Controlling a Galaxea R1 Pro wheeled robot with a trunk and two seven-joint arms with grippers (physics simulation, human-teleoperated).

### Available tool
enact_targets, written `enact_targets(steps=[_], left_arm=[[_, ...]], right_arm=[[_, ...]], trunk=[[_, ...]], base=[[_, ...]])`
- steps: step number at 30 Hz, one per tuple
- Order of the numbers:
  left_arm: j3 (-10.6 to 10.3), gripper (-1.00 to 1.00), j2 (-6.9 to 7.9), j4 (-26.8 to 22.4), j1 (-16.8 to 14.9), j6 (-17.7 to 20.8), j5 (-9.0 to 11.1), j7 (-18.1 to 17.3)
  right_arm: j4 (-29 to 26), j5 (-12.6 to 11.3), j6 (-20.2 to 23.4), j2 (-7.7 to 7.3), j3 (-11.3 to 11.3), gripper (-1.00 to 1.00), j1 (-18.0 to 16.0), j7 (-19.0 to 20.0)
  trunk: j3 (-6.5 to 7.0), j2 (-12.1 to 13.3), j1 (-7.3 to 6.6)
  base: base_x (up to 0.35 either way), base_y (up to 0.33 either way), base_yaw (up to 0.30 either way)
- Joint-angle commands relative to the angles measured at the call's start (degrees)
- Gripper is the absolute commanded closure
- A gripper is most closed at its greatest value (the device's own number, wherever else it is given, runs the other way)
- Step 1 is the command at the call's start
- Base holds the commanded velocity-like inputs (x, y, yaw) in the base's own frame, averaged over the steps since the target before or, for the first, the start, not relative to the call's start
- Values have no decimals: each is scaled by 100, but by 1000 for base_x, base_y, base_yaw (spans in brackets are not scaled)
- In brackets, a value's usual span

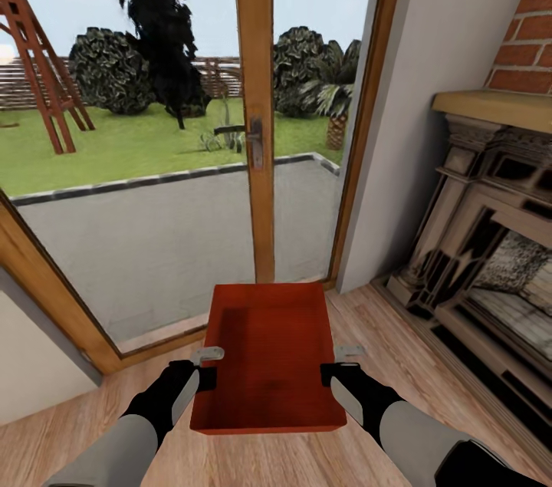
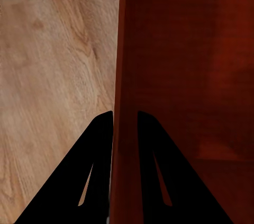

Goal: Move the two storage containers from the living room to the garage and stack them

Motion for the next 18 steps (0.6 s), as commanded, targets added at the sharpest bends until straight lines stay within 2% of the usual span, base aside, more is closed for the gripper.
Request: enact_targets(steps=[1, 18], left_arm=[[-14, 100, 19, 191, 1, 48, -102, 217], [-13, 100, 19, 192, 1, 49, -102, 217]], right_arm=[[-31, 81, -5, -6, -7, 100, -11, -43], [-31, 81, -5, -6, -8, 100, -11, -44]], trunk=[[18, 33, -20], [478, 715, -393]], base=[[0, 0, 0], [0, 0, 0]])
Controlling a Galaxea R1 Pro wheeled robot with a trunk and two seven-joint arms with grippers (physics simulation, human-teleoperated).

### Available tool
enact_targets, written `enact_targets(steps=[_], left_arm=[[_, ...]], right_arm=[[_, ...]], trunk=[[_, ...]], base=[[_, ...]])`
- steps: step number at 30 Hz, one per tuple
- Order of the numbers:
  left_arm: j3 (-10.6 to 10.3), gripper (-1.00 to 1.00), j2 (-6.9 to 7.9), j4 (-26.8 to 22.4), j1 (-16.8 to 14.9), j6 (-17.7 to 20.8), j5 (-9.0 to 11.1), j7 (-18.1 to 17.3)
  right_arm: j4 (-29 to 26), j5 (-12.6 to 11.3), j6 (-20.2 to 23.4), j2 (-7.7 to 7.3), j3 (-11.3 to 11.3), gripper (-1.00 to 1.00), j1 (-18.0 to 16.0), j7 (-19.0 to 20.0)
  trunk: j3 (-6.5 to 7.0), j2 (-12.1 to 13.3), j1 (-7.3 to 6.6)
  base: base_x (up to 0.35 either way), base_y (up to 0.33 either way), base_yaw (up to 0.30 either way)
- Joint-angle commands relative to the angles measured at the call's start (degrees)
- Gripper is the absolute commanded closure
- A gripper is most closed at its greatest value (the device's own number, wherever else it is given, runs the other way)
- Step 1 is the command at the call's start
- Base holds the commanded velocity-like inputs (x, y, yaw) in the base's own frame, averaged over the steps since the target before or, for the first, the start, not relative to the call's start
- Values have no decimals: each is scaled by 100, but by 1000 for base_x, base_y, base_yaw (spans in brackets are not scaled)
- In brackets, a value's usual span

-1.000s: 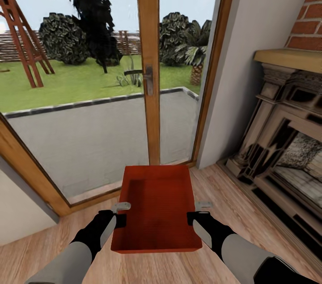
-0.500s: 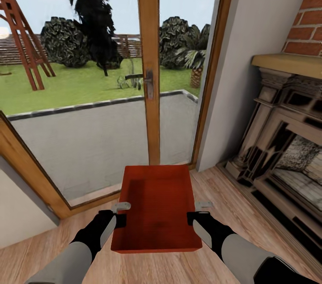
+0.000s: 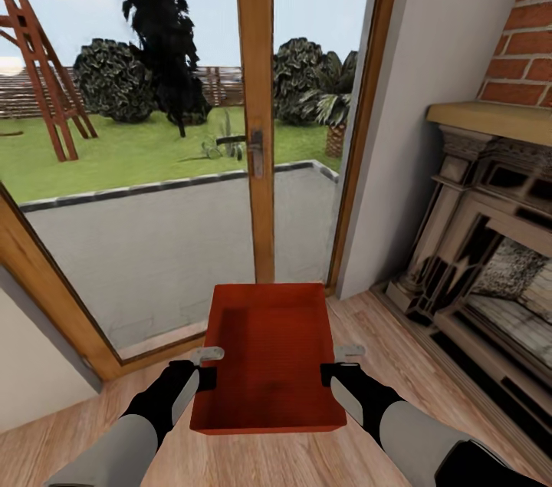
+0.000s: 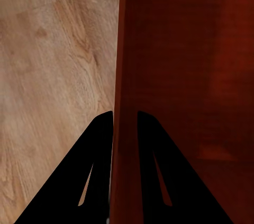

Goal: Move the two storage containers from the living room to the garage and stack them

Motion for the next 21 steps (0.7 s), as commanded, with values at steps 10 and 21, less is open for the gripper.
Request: enact_targets(steps=[10, 21], left_arm=[[-15, 100, 19, 196, 0, 49, -102, 216], [-16, 100, 19, 196, 0, 49, -102, 218]], right_arm=[[-31, 86, 1, -6, -10, 100, -11, -42], [-31, 86, 1, -6, -10, 100, -11, -43]], trunk=[[154, 151, -85], [255, 151, -85]], base=[[0, 0, 0], [0, 0, 0]])
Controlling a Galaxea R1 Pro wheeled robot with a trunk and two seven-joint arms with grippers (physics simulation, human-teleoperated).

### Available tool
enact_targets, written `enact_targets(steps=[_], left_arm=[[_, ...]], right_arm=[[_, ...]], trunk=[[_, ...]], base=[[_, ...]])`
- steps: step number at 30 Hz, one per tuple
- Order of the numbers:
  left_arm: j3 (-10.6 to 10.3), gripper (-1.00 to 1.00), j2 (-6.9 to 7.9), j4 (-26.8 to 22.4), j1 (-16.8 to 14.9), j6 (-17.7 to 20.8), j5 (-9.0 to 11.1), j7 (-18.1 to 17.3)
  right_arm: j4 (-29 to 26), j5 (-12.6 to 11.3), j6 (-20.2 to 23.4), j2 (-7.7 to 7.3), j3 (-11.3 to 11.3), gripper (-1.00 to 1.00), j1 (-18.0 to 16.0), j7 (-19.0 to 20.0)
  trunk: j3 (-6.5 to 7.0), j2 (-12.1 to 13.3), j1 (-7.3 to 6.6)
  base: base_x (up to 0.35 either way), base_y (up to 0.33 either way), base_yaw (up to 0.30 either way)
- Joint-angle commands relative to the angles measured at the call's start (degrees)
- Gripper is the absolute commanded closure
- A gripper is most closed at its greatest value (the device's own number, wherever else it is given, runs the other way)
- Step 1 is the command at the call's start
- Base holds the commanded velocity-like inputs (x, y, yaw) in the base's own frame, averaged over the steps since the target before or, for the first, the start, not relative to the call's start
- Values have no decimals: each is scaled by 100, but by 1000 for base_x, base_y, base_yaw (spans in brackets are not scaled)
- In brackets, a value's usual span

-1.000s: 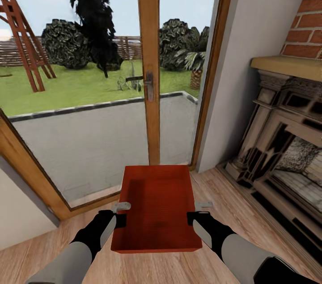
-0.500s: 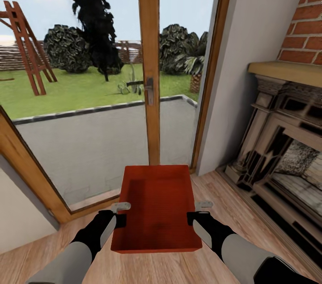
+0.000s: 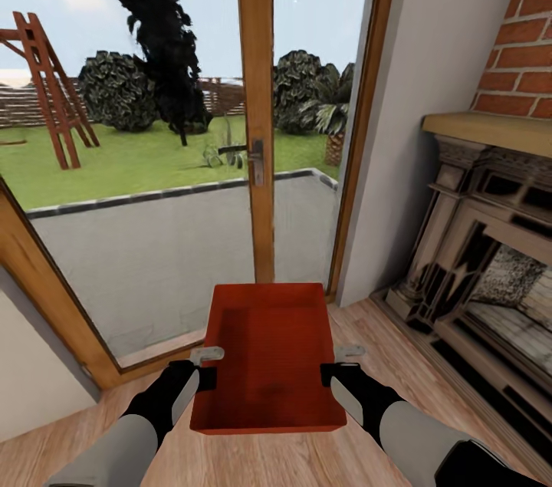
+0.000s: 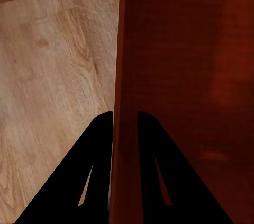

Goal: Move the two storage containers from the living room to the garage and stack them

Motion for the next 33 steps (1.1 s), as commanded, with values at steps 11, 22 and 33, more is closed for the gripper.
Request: enact_targets(steps=[11, 22, 33], left_arm=[[-16, 100, 19, 194, 0, 49, -102, 219], [-14, 100, 19, 194, 0, 49, -102, 218], [-13, 100, 19, 194, 0, 49, -102, 218]], right_arm=[[-31, 85, 0, -6, -10, 100, -12, -40], [-31, 85, 0, -6, -10, 100, -12, -40], [-31, 83, 0, -6, -10, 100, -12, -37]], trunk=[[90, -13, 4], [191, -13, 4], [292, -13, 4]], base=[[0, 0, 0], [0, 0, 0], [0, 0, 0]])
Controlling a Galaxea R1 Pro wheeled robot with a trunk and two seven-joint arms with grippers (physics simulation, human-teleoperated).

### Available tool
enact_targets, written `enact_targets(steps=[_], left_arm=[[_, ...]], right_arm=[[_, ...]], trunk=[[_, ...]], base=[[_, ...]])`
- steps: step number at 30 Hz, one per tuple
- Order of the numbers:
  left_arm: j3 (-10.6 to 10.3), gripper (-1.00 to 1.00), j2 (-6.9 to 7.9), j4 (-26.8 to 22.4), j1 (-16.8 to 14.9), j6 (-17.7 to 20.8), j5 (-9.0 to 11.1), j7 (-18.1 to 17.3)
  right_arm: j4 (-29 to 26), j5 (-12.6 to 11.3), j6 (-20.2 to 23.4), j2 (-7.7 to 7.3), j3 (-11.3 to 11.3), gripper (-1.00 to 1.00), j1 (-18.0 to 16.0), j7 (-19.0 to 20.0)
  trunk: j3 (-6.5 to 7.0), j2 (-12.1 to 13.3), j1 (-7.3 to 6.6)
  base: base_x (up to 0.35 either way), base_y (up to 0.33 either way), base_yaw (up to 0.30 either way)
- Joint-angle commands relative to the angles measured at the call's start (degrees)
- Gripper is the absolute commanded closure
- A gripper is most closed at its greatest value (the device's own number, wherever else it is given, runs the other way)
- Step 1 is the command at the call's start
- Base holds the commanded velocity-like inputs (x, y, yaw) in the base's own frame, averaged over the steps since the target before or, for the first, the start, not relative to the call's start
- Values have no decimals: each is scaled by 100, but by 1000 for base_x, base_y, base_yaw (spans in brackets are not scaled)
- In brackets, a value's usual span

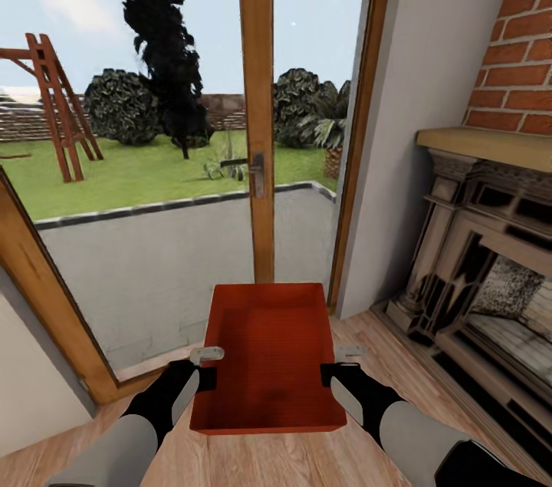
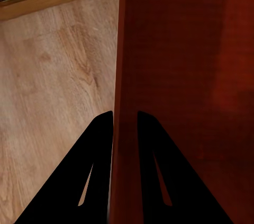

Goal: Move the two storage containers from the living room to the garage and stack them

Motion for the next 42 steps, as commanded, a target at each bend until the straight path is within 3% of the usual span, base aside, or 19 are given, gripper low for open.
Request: enact_targets(steps=[1, 20, 42], left_arm=[[-17, 100, 20, 193, 0, 48, -102, 217], [-16, 100, 20, 180, 0, 48, -102, 217], [-18, 100, 29, 158, 0, 48, -102, 216]], right_arm=[[-32, 73, -3, -5, -3, 100, -12, -40], [-32, 75, -3, -5, -3, 100, -12, -43], [-27, 65, 6, -5, -3, 100, -12, -38]], trunk=[[-3, -13, 4], [168, -13, 4], [180, -13, 4]], base=[[0, 0, 0], [0, 0, 0], [0, 0, 0]])
